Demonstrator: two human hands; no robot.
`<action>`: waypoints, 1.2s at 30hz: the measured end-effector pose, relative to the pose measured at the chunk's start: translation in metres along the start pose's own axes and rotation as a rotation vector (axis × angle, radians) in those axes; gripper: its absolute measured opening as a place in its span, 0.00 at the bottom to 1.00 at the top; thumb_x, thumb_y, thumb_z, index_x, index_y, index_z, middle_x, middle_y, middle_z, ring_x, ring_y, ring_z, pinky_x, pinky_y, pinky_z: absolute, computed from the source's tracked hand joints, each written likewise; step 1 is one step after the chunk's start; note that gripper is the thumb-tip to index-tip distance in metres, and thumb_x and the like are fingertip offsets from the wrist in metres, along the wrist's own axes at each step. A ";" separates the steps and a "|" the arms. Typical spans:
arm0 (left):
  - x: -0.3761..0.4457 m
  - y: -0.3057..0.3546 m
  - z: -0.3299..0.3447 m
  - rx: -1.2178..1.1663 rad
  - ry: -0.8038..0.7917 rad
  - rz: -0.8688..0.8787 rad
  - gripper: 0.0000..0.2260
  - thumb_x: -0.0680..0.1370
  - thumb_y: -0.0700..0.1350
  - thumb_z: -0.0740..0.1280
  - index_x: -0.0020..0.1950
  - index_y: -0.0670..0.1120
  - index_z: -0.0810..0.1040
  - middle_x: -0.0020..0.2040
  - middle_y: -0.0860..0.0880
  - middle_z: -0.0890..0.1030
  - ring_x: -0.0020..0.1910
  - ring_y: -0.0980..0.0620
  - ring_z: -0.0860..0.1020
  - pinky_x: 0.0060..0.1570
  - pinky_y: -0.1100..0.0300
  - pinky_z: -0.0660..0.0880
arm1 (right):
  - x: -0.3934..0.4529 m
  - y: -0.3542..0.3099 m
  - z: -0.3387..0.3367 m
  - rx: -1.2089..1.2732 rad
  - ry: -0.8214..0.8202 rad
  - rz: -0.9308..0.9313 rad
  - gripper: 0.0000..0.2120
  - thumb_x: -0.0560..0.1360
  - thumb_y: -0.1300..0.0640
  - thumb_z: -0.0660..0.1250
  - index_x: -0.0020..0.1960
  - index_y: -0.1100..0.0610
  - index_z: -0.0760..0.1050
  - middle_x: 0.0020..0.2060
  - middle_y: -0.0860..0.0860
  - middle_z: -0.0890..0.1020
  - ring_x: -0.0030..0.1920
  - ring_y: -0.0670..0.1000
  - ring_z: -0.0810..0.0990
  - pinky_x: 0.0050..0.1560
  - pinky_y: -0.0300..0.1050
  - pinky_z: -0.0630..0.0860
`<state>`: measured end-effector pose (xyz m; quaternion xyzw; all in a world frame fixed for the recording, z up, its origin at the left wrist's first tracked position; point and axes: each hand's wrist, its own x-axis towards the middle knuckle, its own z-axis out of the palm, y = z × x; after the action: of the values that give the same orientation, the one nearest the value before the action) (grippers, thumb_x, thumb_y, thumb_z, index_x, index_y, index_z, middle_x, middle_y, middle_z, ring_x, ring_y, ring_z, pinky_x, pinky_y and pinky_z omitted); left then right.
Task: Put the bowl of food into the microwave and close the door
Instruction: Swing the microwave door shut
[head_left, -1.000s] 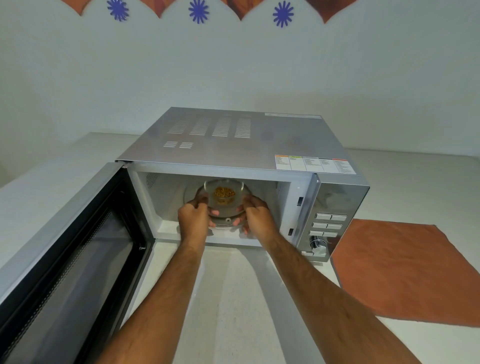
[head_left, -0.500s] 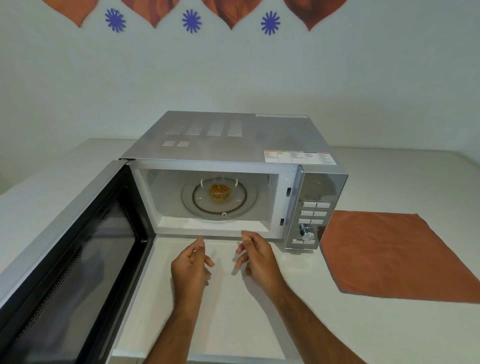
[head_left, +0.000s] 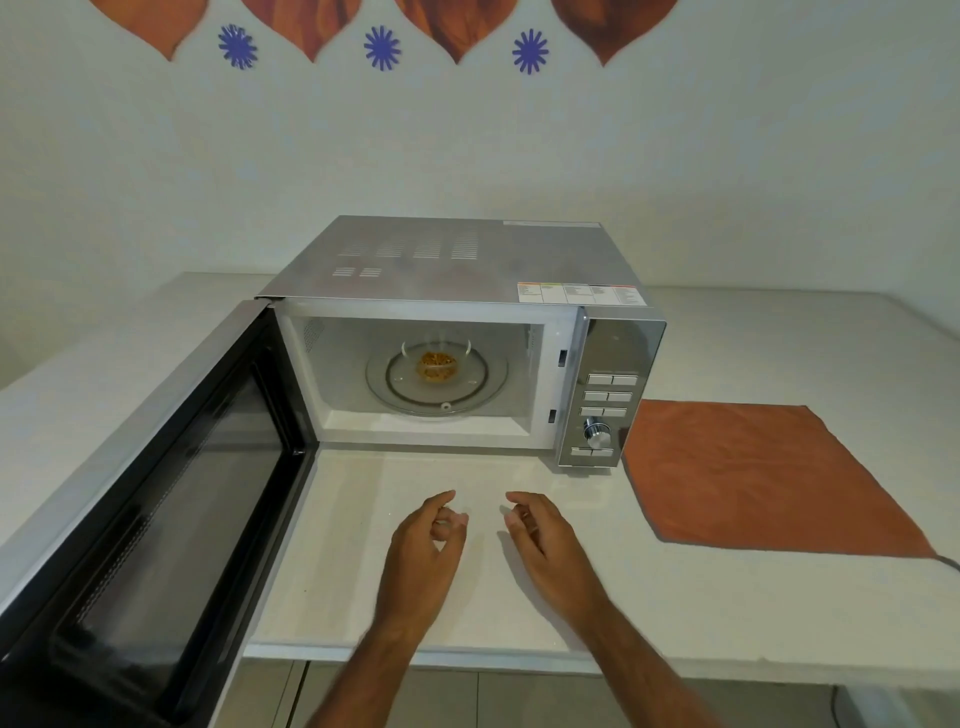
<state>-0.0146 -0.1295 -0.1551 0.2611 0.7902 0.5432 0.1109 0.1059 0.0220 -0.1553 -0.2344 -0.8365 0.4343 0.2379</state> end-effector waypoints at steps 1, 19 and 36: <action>-0.003 0.000 0.001 0.023 0.000 0.004 0.16 0.83 0.53 0.70 0.71 0.57 0.79 0.57 0.60 0.84 0.54 0.60 0.82 0.56 0.61 0.81 | -0.005 0.001 -0.003 -0.068 0.000 -0.030 0.14 0.85 0.52 0.63 0.70 0.48 0.75 0.58 0.40 0.80 0.59 0.39 0.79 0.59 0.36 0.75; -0.041 0.070 -0.029 0.291 -0.094 0.203 0.19 0.84 0.56 0.67 0.75 0.57 0.74 0.76 0.59 0.73 0.74 0.57 0.70 0.53 0.85 0.62 | -0.030 0.024 -0.019 -0.799 -0.236 0.018 0.43 0.79 0.28 0.39 0.85 0.55 0.43 0.85 0.51 0.46 0.85 0.52 0.43 0.84 0.55 0.41; -0.089 0.212 -0.203 0.338 0.374 0.377 0.14 0.83 0.62 0.65 0.65 0.59 0.79 0.62 0.63 0.79 0.65 0.59 0.76 0.64 0.55 0.76 | -0.031 0.029 -0.020 -0.827 -0.218 -0.015 0.42 0.81 0.30 0.42 0.85 0.56 0.46 0.85 0.52 0.49 0.85 0.53 0.47 0.84 0.55 0.45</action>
<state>0.0286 -0.2814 0.1083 0.3133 0.8136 0.4539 -0.1841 0.1473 0.0311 -0.1755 -0.2569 -0.9621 0.0830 0.0373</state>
